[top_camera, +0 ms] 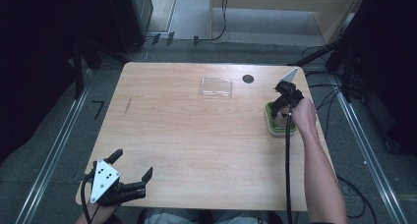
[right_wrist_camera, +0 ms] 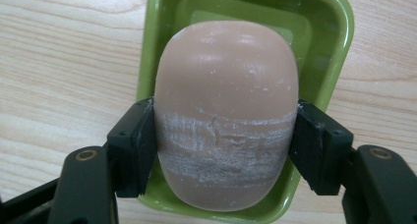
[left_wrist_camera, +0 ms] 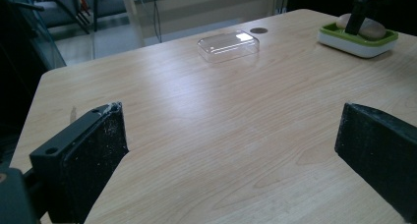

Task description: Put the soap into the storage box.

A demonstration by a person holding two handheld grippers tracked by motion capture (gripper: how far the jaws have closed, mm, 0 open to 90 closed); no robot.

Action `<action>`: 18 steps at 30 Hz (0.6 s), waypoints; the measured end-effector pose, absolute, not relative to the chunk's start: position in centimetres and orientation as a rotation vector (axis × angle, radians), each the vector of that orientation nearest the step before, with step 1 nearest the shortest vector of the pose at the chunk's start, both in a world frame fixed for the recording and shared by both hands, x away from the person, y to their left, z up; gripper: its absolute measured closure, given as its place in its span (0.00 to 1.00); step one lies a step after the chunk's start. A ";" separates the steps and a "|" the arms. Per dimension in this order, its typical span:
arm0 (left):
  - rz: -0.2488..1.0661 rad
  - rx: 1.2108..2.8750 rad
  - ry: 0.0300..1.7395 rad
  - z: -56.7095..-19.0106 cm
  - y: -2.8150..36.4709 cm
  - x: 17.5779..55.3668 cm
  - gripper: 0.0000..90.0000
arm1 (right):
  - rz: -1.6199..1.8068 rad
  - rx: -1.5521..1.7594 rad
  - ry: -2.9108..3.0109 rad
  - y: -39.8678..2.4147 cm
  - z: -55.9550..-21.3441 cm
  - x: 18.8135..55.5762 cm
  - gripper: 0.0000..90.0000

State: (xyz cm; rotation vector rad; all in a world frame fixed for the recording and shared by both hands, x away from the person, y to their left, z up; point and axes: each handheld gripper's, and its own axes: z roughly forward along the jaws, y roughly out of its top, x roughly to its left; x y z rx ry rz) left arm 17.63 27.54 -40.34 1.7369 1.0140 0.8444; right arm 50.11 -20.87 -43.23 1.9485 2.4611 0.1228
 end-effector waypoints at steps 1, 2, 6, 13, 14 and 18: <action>0.844 1.737 1.014 -40.3 27.6 17.6 0.00 | 0.123 1.952 2.456 -20.9 -43.3 50.1 0.37; 0.844 1.737 1.014 -40.3 27.6 17.6 0.00 | 0.125 1.961 2.455 -21.0 -43.5 50.2 0.37; 0.843 1.737 1.013 -40.3 27.5 17.6 0.00 | 0.140 1.979 2.445 -21.1 -43.9 50.3 0.37; 0.843 1.738 1.012 -40.3 27.5 17.6 0.00 | 0.138 1.995 2.436 -21.1 -44.2 50.4 0.37; 0.843 1.738 1.012 -40.3 27.5 17.6 0.00 | 0.123 1.990 2.437 -21.1 -44.3 50.5 0.37; 0.843 1.738 1.012 -40.3 27.6 17.6 0.00 | 0.105 2.010 2.432 -21.0 -44.6 50.6 0.37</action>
